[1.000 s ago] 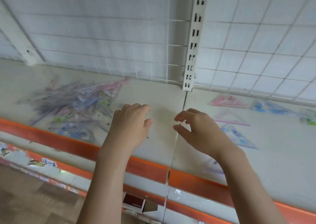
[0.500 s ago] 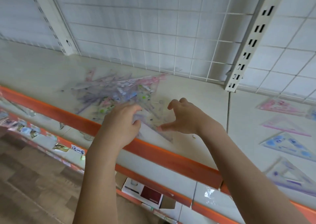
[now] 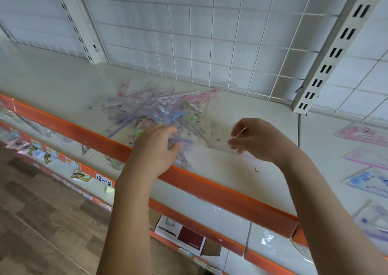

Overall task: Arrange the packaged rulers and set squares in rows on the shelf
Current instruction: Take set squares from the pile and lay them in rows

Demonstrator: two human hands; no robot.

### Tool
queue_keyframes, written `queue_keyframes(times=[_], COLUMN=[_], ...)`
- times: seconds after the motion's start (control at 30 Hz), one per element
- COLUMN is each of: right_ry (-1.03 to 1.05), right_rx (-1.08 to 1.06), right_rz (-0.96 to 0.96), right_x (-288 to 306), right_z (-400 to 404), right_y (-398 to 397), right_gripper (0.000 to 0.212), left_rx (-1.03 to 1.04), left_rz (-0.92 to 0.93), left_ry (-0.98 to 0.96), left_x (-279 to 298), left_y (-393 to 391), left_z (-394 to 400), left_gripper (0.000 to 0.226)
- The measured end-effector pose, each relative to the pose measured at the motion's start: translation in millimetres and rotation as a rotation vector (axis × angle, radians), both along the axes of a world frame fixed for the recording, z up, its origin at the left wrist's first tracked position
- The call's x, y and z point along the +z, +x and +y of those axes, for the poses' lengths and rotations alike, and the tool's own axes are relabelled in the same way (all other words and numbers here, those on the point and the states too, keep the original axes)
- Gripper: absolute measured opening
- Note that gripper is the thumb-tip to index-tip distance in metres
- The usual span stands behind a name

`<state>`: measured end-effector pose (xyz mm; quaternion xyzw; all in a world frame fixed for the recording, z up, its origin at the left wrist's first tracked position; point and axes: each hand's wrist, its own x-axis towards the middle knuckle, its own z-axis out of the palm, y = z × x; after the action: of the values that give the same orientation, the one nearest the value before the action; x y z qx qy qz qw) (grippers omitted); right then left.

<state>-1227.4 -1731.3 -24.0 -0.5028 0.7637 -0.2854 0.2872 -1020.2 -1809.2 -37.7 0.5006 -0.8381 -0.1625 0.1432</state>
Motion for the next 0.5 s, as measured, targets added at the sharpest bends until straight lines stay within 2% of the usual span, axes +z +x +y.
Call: queue_keyframes(times=[0.2,0.27,0.37,0.43,0.5], right_ry=[-0.102,-0.104,-0.102,-0.105,-0.112], right_rx=[-0.145,-0.167,-0.209,-0.232,-0.256], right_rz=[0.027,0.023,0.010,0.015,0.009], right_x=[5,5,4,4,5], right_z=[25,31,40,45,49], right_y=[-12,-15,-19,-23,-27], right_gripper=[0.009,0.009,0.006,0.005,0.004], left_rx=[-0.154,-0.253,-0.329,-0.339,-0.329], left_rz=[-0.047,-0.139,-0.374,-0.495,-0.536], left_ry=[-0.037,0.014,0.111,0.118,0.136], left_x=[3,4,2,-3,-6], left_y=[-37,-54,-72,-78,-81], left_z=[-12,-23,-37,-41,-39], left_gripper=[0.046,0.064,0.094,0.095,0.090])
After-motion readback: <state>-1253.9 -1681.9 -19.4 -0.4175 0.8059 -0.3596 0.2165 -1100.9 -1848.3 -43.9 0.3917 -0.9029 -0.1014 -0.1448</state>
